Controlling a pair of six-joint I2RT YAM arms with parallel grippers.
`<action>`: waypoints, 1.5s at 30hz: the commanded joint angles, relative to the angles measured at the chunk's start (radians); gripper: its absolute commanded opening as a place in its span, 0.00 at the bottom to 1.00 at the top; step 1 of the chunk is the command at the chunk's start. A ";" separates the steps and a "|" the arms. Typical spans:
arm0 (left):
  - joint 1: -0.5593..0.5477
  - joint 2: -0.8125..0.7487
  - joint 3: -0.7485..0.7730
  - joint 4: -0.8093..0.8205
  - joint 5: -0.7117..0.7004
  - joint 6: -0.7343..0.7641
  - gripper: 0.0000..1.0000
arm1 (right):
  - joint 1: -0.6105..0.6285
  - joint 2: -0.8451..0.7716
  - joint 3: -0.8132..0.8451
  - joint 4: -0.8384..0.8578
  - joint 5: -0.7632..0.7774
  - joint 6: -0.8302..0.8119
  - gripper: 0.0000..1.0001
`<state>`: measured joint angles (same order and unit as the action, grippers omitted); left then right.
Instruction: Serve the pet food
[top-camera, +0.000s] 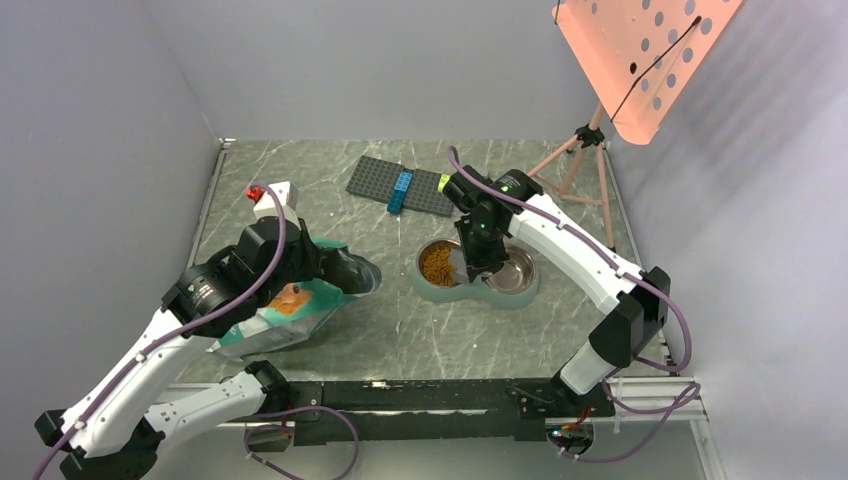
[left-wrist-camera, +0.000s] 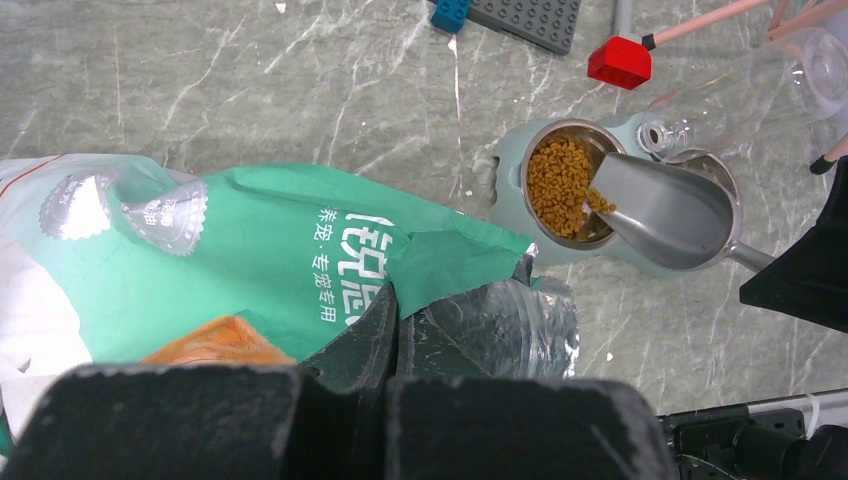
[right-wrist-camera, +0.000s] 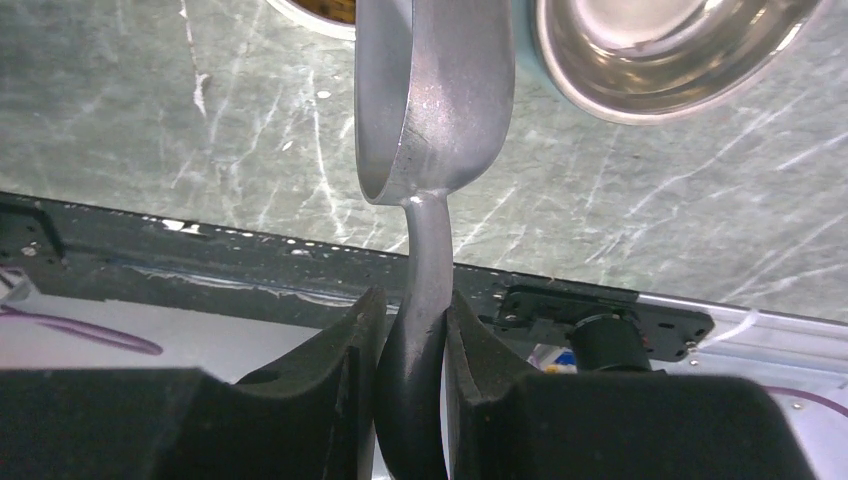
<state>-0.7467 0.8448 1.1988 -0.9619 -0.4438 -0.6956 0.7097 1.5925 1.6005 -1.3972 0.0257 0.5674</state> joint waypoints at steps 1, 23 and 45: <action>-0.001 -0.002 0.036 0.094 -0.007 -0.002 0.00 | 0.022 0.003 0.071 -0.082 0.099 -0.013 0.00; -0.001 0.071 0.008 0.122 0.129 -0.057 0.00 | -0.004 -0.367 -0.036 0.197 -0.245 -0.165 0.00; -0.009 0.076 0.002 0.186 0.305 -0.033 0.00 | 0.148 -0.178 -0.048 0.356 -0.588 -0.158 0.00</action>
<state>-0.7444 0.9615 1.1950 -0.9539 -0.2398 -0.6743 0.8158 1.3354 1.4750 -1.0843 -0.5686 0.4110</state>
